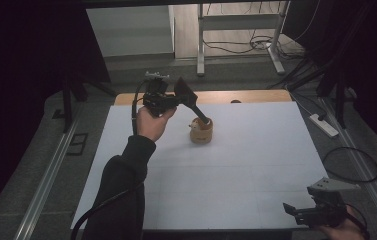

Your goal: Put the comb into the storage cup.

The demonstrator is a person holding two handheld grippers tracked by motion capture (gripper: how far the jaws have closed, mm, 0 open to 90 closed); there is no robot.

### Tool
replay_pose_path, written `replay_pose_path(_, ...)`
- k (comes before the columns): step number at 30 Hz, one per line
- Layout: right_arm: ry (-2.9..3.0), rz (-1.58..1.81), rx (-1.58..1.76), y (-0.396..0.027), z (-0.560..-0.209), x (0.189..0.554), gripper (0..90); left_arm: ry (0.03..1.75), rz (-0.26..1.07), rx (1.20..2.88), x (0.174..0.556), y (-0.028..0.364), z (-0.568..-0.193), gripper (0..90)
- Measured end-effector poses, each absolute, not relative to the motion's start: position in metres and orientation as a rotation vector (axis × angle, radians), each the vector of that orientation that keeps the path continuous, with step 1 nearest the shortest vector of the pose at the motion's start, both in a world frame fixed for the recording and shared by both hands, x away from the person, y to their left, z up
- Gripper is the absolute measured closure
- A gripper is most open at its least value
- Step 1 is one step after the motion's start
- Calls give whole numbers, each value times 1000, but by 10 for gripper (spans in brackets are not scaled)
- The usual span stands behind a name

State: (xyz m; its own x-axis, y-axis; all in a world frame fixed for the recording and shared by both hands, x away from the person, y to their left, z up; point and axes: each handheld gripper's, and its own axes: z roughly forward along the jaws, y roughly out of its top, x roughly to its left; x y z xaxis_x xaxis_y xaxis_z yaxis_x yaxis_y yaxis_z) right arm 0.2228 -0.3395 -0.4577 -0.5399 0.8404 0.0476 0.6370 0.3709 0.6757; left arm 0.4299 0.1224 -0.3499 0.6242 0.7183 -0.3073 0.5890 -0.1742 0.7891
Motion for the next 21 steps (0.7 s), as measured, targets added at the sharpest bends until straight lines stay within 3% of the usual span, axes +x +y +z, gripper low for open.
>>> replay_pose_path(21, 2335, 945, 1294, -340, -458, 223, 0, 1084, 161, 1881, 445, 115, -360, 826)
